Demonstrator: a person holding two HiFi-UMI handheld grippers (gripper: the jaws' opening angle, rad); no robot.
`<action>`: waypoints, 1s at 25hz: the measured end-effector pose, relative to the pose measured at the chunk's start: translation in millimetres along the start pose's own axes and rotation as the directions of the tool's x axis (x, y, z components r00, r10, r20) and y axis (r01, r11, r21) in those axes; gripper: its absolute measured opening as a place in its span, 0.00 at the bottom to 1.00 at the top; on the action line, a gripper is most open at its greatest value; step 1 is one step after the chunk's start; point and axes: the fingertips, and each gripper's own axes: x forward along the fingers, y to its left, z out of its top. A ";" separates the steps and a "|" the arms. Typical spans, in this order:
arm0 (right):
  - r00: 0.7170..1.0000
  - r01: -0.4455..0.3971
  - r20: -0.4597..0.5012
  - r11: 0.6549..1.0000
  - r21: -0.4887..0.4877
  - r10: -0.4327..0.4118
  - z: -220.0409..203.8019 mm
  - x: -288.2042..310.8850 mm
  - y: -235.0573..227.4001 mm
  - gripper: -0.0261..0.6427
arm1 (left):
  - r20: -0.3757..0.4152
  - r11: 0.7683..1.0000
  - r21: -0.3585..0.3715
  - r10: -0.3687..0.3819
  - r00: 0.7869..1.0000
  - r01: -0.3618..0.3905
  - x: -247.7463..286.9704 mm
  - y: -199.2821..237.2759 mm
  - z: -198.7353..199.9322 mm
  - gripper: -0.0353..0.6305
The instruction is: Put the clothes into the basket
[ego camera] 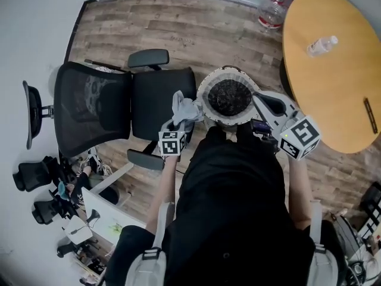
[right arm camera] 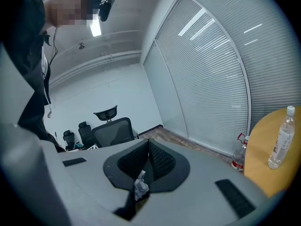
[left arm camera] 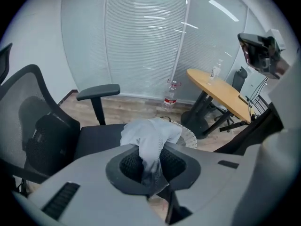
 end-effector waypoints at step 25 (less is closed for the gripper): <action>0.993 0.100 -0.069 0.989 0.105 -0.093 -44.8 -104.2 -98.6 0.06 | -0.117 0.959 0.188 -0.192 0.974 0.212 111.6 -180.5 36.2 0.16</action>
